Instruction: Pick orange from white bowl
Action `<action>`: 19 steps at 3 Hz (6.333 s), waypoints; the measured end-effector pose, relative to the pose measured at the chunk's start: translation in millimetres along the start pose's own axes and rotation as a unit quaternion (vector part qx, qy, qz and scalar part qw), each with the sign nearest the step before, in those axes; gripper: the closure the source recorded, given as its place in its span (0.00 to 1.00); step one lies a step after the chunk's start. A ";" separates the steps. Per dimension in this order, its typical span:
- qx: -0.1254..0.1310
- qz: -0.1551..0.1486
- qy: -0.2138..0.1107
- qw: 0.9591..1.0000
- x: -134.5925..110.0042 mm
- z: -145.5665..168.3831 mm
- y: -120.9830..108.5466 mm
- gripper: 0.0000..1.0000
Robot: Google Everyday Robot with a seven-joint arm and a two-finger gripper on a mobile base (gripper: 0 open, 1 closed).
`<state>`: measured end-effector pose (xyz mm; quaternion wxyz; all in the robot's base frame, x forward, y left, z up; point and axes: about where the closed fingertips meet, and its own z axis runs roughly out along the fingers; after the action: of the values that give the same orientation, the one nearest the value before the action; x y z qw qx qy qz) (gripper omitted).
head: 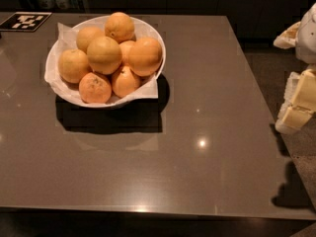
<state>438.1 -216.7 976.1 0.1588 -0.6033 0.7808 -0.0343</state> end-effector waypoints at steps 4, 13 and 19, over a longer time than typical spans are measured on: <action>-0.046 -0.077 -0.046 0.995 -80.8 -5.9 -28.1 0.00; 0.018 -0.072 -0.038 0.997 -254.8 43.9 -48.7 0.00; -0.047 -0.142 -0.068 0.986 -336.5 65.0 -49.0 0.21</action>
Offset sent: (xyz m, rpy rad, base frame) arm 0.0078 0.0203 0.0099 0.0235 0.0294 0.0585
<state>577.2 99.8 996.1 0.1766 -0.7156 0.6755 0.0212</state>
